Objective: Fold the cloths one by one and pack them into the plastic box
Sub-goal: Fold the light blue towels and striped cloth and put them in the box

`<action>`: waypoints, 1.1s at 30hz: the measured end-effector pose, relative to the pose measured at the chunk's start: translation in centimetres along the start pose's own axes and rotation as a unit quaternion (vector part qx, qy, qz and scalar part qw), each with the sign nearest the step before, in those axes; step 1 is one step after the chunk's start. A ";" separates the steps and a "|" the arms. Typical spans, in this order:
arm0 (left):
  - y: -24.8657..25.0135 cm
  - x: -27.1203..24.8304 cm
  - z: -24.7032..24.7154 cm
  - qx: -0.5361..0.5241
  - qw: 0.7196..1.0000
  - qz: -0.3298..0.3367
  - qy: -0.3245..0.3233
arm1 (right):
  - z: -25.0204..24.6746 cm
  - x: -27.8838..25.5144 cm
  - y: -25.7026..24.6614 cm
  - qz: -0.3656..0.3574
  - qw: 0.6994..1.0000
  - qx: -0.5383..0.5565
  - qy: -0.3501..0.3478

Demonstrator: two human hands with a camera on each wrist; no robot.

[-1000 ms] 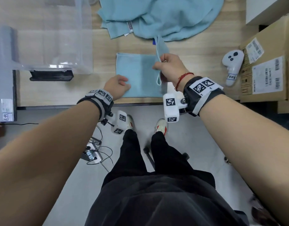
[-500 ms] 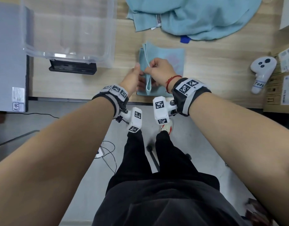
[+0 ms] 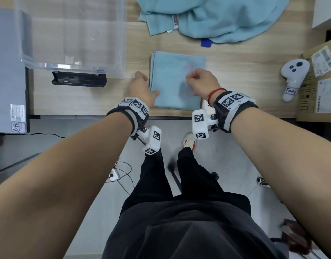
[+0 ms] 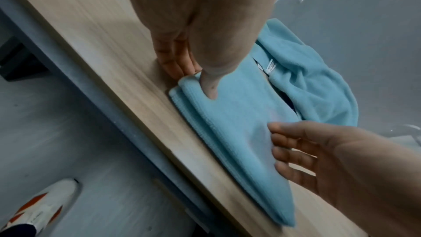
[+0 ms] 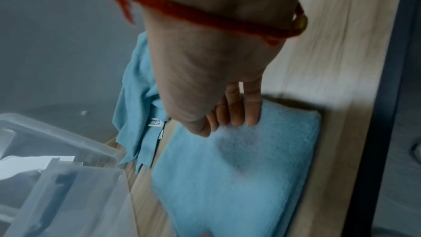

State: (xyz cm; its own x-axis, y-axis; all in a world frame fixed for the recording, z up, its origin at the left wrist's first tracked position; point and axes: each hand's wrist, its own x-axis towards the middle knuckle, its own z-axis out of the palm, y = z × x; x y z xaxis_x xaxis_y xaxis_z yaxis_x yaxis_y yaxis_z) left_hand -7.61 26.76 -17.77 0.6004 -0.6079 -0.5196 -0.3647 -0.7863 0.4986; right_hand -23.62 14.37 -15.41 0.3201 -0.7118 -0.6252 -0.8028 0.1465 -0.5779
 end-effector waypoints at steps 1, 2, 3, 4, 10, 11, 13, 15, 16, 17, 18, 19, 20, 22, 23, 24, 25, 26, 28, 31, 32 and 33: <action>0.0 -0.1 -0.1 0.002 1.000 -0.008 0.003 | -0.2 0.1 0.2 -0.004 1.000 -0.006 -0.006; -0.1 0.0 -0.1 0.002 1.000 -0.013 0.001 | -0.3 0.0 0.3 -0.014 1.000 -0.013 -0.009; 0.1 -0.1 -0.2 0.003 1.000 -0.017 -0.008 | -0.5 -0.1 0.2 -0.030 0.999 -0.022 -0.008; 0.2 -0.2 -0.2 0.011 1.000 -0.018 -0.021 | -0.7 -0.3 0.2 -0.052 0.998 -0.038 -0.005; 1.1 -1.1 -0.1 0.039 0.997 -0.021 -0.056 | -0.6 -2.4 2.2 -0.161 0.965 -0.195 -0.069; 1.2 -1.2 -0.1 0.046 0.997 -0.019 -0.063 | -0.4 -2.7 2.8 -0.170 0.957 -0.218 -0.084; 1.5 -1.7 0.3 0.053 0.996 -0.009 -0.077 | -0.2 -3.5 4.0 -0.188 0.948 -0.240 -0.090; 2.0 -2.3 0.6 0.037 0.996 0.017 -0.078 | -0.1 -4.2 5.0 -0.198 0.942 -0.257 -0.080; 2.3 -2.6 0.7 0.024 0.996 0.029 -0.075 | 0.0 -4.5 5.5 -0.203 0.939 -0.268 -0.072; 2.6 -2.8 1.0 0.005 0.997 0.036 -0.075 | 0.0 -4.7 5.9 -0.207 0.934 -0.283 -0.061; 3.0 -2.9 1.3 -0.024 0.996 0.032 -0.080 | 0.1 -5.0 6.2 -0.210 0.929 -0.301 -0.050; 3.4 -3.0 1.5 -0.064 0.994 0.017 -0.089 | 0.1 -5.2 6.5 -0.211 0.923 -0.320 -0.039; 3.6 -3.2 1.6 -0.109 0.989 -0.004 -0.105 | 0.2 -5.4 6.8 -0.210 0.917 -0.339 -0.029; 3.3 -3.2 2.0 -0.191 0.973 -0.029 -0.130 | 0.1 -5.6 7.1 -0.208 0.907 -0.366 -0.011; 2.9 -2.9 2.4 -0.227 0.963 -0.036 -0.141 | 0.1 -5.7 7.2 -0.209 0.903 -0.375 -0.002; 3.1 -3.0 2.2 -0.257 0.954 -0.043 -0.148 | 0.0 -5.8 7.3 -0.212 0.900 -0.381 0.007; 3.5 -3.5 1.8 -0.283 0.946 -0.047 -0.151 | -0.2 -5.9 7.3 -0.215 0.899 -0.381 0.012; 3.8 -3.7 1.7 -0.300 0.939 -0.051 -0.158 | -0.4 -5.9 7.4 -0.217 0.902 -0.374 0.012; 3.8 -3.7 1.5 -0.320 0.929 -0.055 -0.176 | -0.8 -5.7 7.6 -0.221 0.914 -0.341 0.000; 3.9 -3.9 1.0 -0.326 0.923 -0.080 -0.188 | -1.6 -5.2 7.7 -0.232 0.931 -0.283 -0.003; 3.8 -3.8 0.9 -0.323 0.921 -0.094 -0.196 | -1.8 -5.0 7.7 -0.238 0.932 -0.275 0.008; 3.5 -3.5 0.9 -0.320 0.919 -0.106 -0.206 | -2.1 -4.8 7.6 -0.242 0.933 -0.267 0.014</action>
State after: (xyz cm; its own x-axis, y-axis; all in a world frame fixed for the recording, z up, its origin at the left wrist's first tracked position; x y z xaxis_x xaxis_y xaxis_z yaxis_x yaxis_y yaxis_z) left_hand -11.67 26.07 -14.85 0.2415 -0.5422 -0.8048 0.3015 -0.7464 0.5933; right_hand -32.31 17.42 -15.70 0.7026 -0.6248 -0.3407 -0.7063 -0.5539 -0.4408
